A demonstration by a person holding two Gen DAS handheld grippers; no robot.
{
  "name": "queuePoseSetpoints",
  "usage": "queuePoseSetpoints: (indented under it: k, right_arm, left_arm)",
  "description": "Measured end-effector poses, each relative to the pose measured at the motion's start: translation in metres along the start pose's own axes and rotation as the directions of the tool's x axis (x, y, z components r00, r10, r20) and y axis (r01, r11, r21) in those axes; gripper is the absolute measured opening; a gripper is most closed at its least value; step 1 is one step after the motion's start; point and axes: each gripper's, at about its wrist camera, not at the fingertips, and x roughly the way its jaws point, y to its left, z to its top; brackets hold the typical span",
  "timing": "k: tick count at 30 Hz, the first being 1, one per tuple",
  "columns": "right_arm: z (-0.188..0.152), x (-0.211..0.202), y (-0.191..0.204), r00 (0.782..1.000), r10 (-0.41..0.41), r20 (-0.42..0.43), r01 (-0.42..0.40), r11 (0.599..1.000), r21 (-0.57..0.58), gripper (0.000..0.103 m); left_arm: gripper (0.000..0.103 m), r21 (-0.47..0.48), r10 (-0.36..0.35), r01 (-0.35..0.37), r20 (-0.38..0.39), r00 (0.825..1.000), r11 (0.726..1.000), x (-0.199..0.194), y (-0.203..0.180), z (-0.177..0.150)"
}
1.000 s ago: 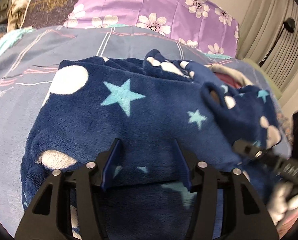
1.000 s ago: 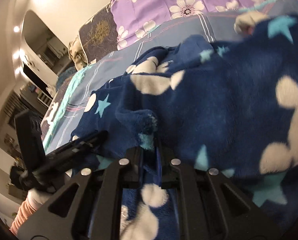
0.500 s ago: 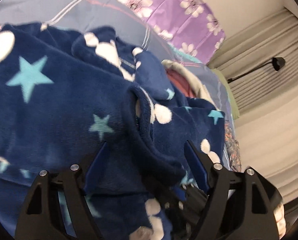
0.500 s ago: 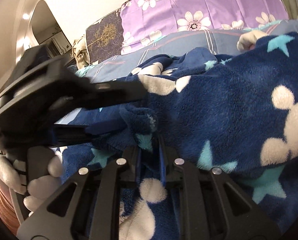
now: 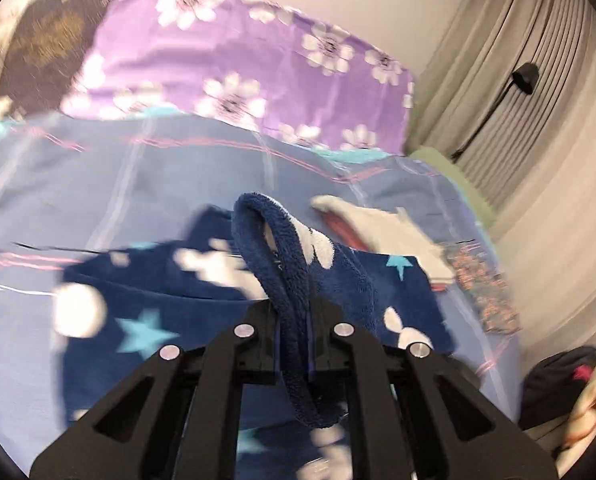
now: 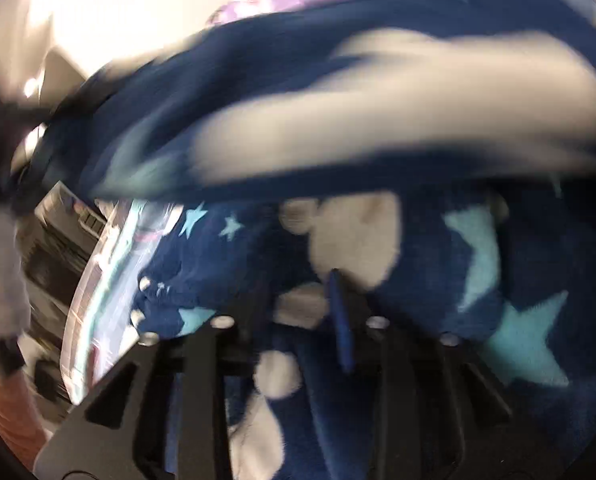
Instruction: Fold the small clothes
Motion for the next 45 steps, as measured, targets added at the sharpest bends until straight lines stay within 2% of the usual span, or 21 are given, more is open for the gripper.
queuePoseSetpoints:
  k: [3, 4, 7, 9, 11, 13, 16, 19, 20, 21, 23, 26, 28, 30, 33, 35, 37, 39, 42, 44, 45]
  right_arm:
    - [-0.002, 0.002, 0.01, 0.999, -0.041, 0.004, 0.042, 0.997, -0.061, 0.029]
    - [-0.004, 0.003, 0.018, 0.998, -0.059, 0.007, 0.059, 0.992, -0.109, 0.036]
    - [-0.012, 0.007, 0.038, 0.995, -0.095, 0.011, 0.095, 0.968, -0.233, 0.057]
    - [-0.015, 0.009, 0.047, 0.991, -0.131, 0.017, 0.131, 0.95, -0.282, 0.061]
    - [-0.017, 0.008, 0.047, 0.99, -0.139, 0.017, 0.138, 0.949, -0.283, 0.061]
    - [-0.015, 0.008, 0.044, 0.991, -0.134, 0.014, 0.132, 0.954, -0.27, 0.061]
    - [-0.014, 0.008, 0.046, 0.987, -0.157, 0.016, 0.155, 0.95, -0.272, 0.059]
    - [-0.018, -0.004, 0.051, 0.973, -0.221, 0.061, 0.229, 0.927, -0.297, 0.057]
    - [-0.017, -0.01, 0.049, 0.96, -0.265, 0.094, 0.28, 0.918, -0.282, 0.056]
    - [-0.015, -0.016, 0.043, 0.941, -0.316, 0.121, 0.336, 0.911, -0.238, 0.055]
    - [-0.013, -0.024, 0.03, 0.935, -0.339, 0.102, 0.353, 0.92, -0.171, 0.055]
    - [-0.02, -0.033, 0.022, 0.955, -0.295, -0.001, 0.291, 0.942, -0.165, 0.053]
    - [-0.024, -0.045, 0.023, 0.971, -0.233, -0.052, 0.22, 0.958, -0.184, 0.054]
    - [-0.018, -0.062, 0.022, 0.979, -0.201, -0.04, 0.191, 0.966, -0.175, 0.054]
    - [0.017, -0.09, 0.014, 0.981, -0.186, 0.058, 0.191, 0.977, -0.099, 0.054]
    - [0.052, -0.094, 0.007, 0.966, -0.232, 0.112, 0.24, 0.968, -0.069, 0.056]
    - [0.086, -0.081, -0.003, 0.943, -0.312, 0.118, 0.318, 0.947, -0.038, 0.057]
    - [0.113, -0.056, -0.017, 0.931, -0.36, 0.067, 0.361, 0.933, 0.004, 0.057]
    - [0.132, -0.018, -0.031, 0.932, -0.362, -0.019, 0.363, 0.93, 0.061, 0.062]
    - [0.135, 0.016, -0.031, 0.905, -0.417, -0.087, 0.419, 0.908, 0.008, 0.065]
    - [0.133, 0.024, -0.032, 0.881, -0.462, -0.103, 0.461, 0.887, -0.034, 0.051]
  left_arm:
    - [0.009, 0.01, 0.128, -0.128, 0.013, 0.992, 0.992, -0.023, 0.037, -0.01]
    - [0.009, 0.0, 0.178, -0.178, 0.018, 0.984, 0.984, -0.028, 0.053, -0.013]
    - [0.01, -0.071, 0.224, -0.225, -0.02, 0.974, 0.972, -0.027, 0.096, -0.021]
    - [0.011, -0.094, 0.217, -0.221, -0.056, 0.975, 0.971, -0.016, 0.12, -0.03]
    - [0.016, -0.096, 0.252, -0.261, -0.097, 0.963, 0.96, 0.0, 0.136, -0.041]
    - [0.034, -0.105, 0.311, -0.324, -0.12, 0.943, 0.94, 0.008, 0.148, -0.049]
    - [0.035, -0.134, 0.344, -0.357, -0.11, 0.932, 0.924, 0.004, 0.16, -0.059]
    - [0.039, -0.137, 0.302, -0.304, -0.033, 0.953, 0.943, -0.015, 0.147, -0.065]
    - [0.04, -0.123, 0.276, -0.276, -0.015, 0.961, 0.953, -0.018, 0.138, -0.067]
    - [0.044, -0.094, 0.243, -0.243, -0.012, 0.97, 0.965, -0.016, 0.129, -0.069]
    - [0.051, -0.043, 0.223, -0.225, -0.03, 0.974, 0.974, -0.006, 0.114, -0.073]
    - [0.059, 0.064, 0.283, -0.277, -0.11, 0.953, 0.959, 0.03, 0.101, -0.093]
    - [0.064, 0.187, 0.369, -0.355, -0.049, 0.928, 0.916, 0.046, 0.089, -0.109]
    - [0.064, 0.22, 0.415, -0.397, -0.036, 0.909, 0.891, 0.049, 0.081, -0.11]
    - [0.064, 0.222, 0.424, -0.408, -0.025, 0.905, 0.885, 0.05, 0.082, -0.111]
    - [0.064, 0.215, 0.419, -0.404, -0.024, 0.908, 0.889, 0.048, 0.083, -0.111]
    - [0.065, 0.215, 0.419, -0.406, -0.019, 0.908, 0.888, 0.047, 0.083, -0.112]
    - [0.065, 0.216, 0.425, -0.412, -0.012, 0.905, 0.885, 0.046, 0.082, -0.113]
    - [0.065, 0.214, 0.425, -0.413, -0.012, 0.905, 0.885, 0.048, 0.082, -0.113]
    - [0.065, 0.211, 0.421, -0.41, -0.011, 0.907, 0.887, 0.048, 0.081, -0.113]
    - [0.065, 0.21, 0.42, -0.408, -0.011, 0.907, 0.888, 0.048, 0.081, -0.113]
